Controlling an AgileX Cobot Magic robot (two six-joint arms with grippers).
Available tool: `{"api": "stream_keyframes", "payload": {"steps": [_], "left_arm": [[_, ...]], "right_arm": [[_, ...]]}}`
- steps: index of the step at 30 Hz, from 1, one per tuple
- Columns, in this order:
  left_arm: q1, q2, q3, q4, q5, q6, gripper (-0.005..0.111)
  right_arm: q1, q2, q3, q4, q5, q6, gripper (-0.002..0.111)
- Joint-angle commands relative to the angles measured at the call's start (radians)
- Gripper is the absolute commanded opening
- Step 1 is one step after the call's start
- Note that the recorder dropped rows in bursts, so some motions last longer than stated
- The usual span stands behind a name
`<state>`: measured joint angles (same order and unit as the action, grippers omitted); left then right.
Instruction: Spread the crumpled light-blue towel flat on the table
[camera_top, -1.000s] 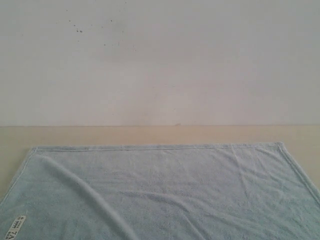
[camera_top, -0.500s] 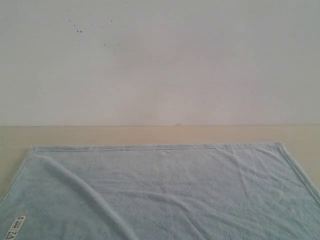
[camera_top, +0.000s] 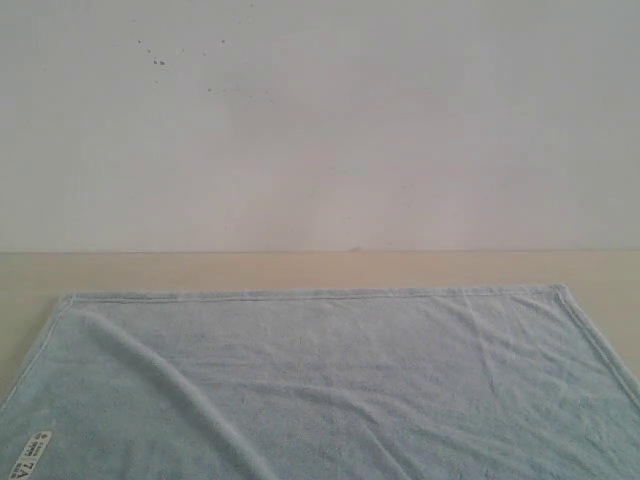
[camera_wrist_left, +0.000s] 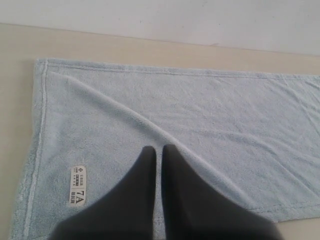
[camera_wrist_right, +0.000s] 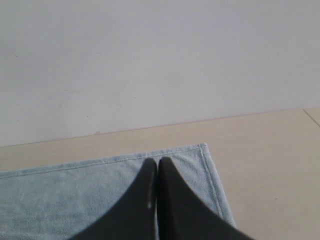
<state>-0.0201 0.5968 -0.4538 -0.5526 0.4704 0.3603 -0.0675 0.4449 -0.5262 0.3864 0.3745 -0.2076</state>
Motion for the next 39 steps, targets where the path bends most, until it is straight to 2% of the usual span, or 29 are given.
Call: {"api": "stream_keyframes", "payload": {"steps": [1, 18, 22, 39], "left_arm": [[-0.004, -0.006, 0.005, -0.011, 0.004, -0.002, 0.004], [-0.004, -0.006, 0.005, -0.011, 0.002, 0.0, 0.004], [-0.004, -0.006, 0.005, -0.011, 0.002, 0.0, 0.004], [-0.002, -0.008, 0.005, -0.008, -0.004, 0.0, 0.004]], "right_arm": [[-0.003, -0.006, 0.001, 0.004, -0.003, 0.0, 0.0], [-0.003, -0.377, 0.023, 0.01, 0.0, 0.0, 0.0], [-0.003, -0.445, 0.106, -0.007, -0.01, -0.01, 0.0], [-0.003, -0.445, 0.396, -0.088, -0.039, -0.01, 0.0]]}}
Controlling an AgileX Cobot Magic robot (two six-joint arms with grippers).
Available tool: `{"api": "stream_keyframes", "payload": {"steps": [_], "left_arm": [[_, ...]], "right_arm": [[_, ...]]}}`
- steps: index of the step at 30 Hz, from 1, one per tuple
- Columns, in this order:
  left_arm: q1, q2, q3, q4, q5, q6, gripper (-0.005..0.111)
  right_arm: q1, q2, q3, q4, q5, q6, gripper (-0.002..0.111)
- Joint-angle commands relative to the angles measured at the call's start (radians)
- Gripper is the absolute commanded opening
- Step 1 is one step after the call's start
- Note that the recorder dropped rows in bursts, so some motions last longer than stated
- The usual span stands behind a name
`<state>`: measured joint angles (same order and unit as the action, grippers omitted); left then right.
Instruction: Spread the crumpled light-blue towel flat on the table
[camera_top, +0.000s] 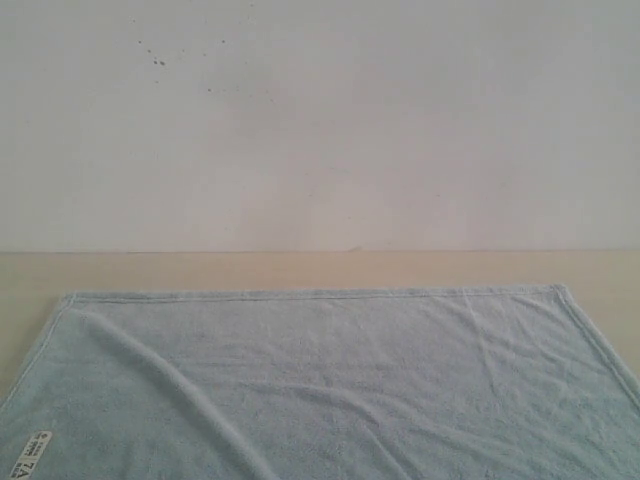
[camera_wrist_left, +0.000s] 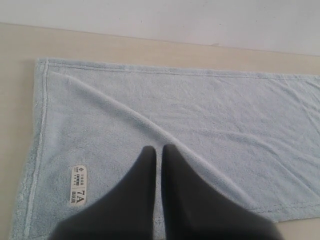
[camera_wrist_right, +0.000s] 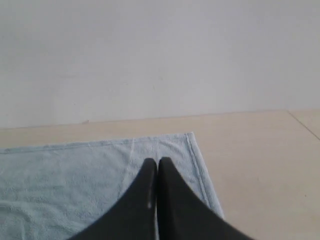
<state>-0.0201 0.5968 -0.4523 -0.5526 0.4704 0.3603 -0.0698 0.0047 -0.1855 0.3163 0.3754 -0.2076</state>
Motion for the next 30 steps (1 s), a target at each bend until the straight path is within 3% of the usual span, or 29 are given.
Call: {"api": "stream_keyframes", "payload": {"steps": [1, 10, 30], "left_arm": [[-0.002, -0.008, 0.003, -0.008, -0.004, 0.0, 0.004], [-0.002, -0.008, 0.003, -0.008, -0.004, 0.0, 0.004], [-0.002, -0.008, 0.003, -0.008, -0.004, 0.0, 0.004]], "right_arm": [[-0.001, -0.005, 0.068, -0.02, -0.049, -0.01, 0.0], [-0.001, -0.005, 0.185, -0.122, -0.151, 0.089, 0.0], [-0.001, -0.005, 0.185, -0.151, -0.171, 0.096, 0.0]]}}
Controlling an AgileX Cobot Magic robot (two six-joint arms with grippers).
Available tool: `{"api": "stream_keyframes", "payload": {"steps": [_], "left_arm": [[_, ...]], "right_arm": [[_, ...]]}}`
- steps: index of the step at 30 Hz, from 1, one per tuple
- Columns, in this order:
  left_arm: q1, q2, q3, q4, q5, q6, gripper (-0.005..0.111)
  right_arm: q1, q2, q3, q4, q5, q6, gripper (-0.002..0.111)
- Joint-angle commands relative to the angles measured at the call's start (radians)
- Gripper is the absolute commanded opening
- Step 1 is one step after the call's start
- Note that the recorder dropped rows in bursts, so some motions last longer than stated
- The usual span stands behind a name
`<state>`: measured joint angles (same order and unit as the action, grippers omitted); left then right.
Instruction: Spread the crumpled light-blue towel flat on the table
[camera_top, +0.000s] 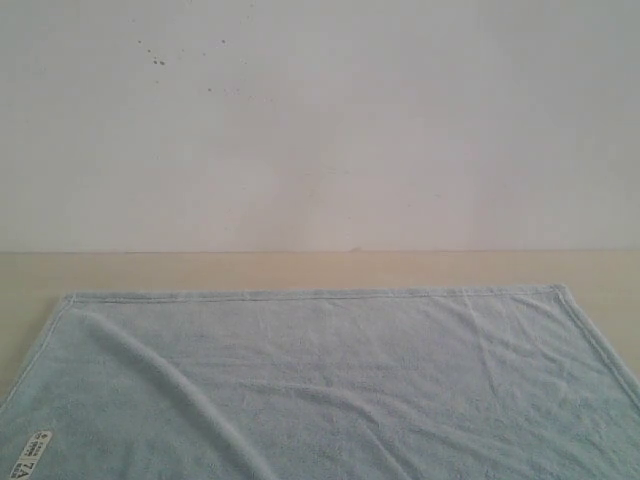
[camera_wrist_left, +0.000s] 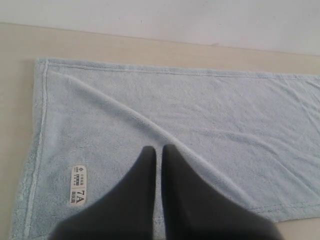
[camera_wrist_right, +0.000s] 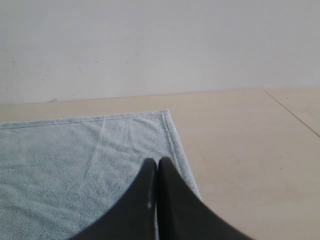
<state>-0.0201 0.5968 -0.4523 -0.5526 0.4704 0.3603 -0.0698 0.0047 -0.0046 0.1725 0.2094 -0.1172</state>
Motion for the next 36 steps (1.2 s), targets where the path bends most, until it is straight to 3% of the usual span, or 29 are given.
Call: {"api": "stream_keyframes", "payload": {"steps": [1, 11, 17, 23, 27, 36], "left_arm": [[-0.002, -0.008, 0.003, -0.008, -0.004, 0.0, 0.004], [-0.002, -0.014, 0.003, -0.008, -0.004, 0.0, 0.004], [-0.002, -0.109, 0.027, -0.002, -0.008, 0.0, 0.004], [-0.002, -0.288, 0.143, 0.186, -0.087, 0.0, 0.004], [-0.002, -0.389, 0.241, 0.195, -0.192, 0.0, 0.004], [-0.002, -0.553, 0.348, 0.24, -0.287, -0.015, 0.004]], "right_arm": [[-0.001, -0.005, 0.005, -0.007, -0.005, 0.006, 0.0], [-0.001, -0.005, 0.005, -0.007, -0.005, 0.006, 0.0], [-0.001, -0.005, 0.005, -0.005, -0.005, 0.006, 0.0], [-0.001, -0.005, 0.005, -0.005, -0.005, 0.006, 0.0], [-0.001, -0.005, 0.005, -0.005, -0.015, 0.006, 0.0], [-0.001, -0.005, 0.005, -0.005, -0.017, 0.006, 0.0]]}}
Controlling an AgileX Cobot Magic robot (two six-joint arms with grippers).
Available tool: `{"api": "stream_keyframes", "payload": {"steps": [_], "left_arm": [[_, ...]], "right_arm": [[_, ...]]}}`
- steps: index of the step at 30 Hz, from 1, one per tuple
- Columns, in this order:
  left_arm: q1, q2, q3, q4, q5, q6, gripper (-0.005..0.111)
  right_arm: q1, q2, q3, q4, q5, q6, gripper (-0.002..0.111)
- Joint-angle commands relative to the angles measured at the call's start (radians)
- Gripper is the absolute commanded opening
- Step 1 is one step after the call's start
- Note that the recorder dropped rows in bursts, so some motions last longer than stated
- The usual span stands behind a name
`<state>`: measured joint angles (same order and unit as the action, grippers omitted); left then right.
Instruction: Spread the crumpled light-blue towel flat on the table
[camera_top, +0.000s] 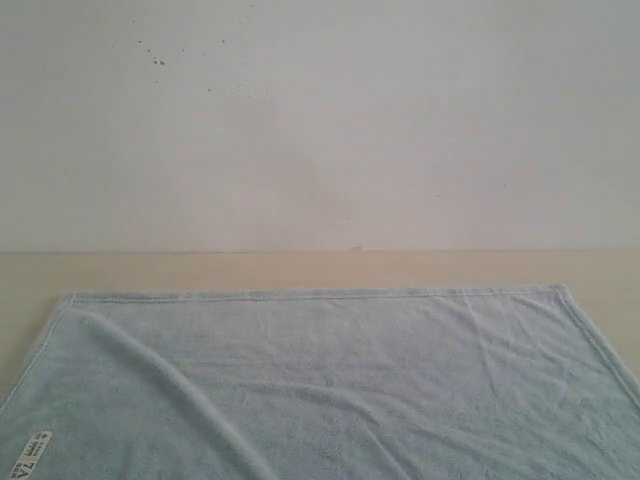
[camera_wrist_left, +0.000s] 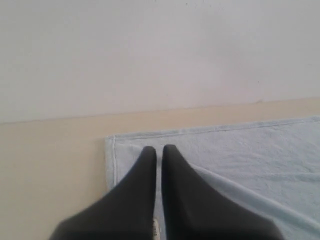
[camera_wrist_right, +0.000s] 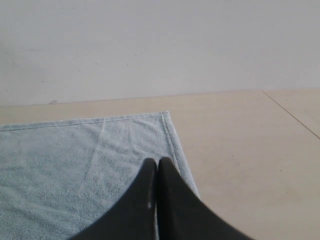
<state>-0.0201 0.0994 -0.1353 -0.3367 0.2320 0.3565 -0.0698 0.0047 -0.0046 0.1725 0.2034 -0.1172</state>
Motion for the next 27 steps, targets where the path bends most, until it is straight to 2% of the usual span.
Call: {"api": "stream_keyframes", "payload": {"steps": [1, 4, 9, 11, 15, 18, 27], "left_arm": [[-0.002, -0.065, 0.037, 0.024, -0.054, -0.011, 0.004], [-0.002, -0.088, 0.058, 0.09, -0.07, -0.035, 0.004], [-0.002, -0.092, 0.101, 0.21, -0.145, -0.238, 0.004], [-0.002, -0.092, 0.12, 0.222, -0.183, -0.267, 0.004], [-0.002, -0.098, 0.135, 0.222, -0.246, -0.27, 0.004], [-0.002, -0.099, 0.135, 0.233, -0.195, -0.27, 0.004], [-0.002, -0.099, 0.135, 0.245, -0.183, -0.27, 0.004]], "right_arm": [[-0.001, -0.005, 0.005, -0.005, -0.011, 0.006, 0.0], [-0.001, -0.005, 0.005, -0.005, -0.011, 0.006, 0.0], [-0.001, -0.005, 0.005, -0.005, -0.011, 0.006, 0.0], [-0.001, -0.005, 0.005, -0.005, -0.011, 0.006, 0.0], [-0.001, -0.005, 0.005, -0.005, -0.011, 0.006, 0.0], [-0.001, -0.005, 0.005, -0.005, -0.011, 0.006, 0.0], [-0.001, -0.005, 0.005, -0.005, -0.013, 0.006, 0.0]]}}
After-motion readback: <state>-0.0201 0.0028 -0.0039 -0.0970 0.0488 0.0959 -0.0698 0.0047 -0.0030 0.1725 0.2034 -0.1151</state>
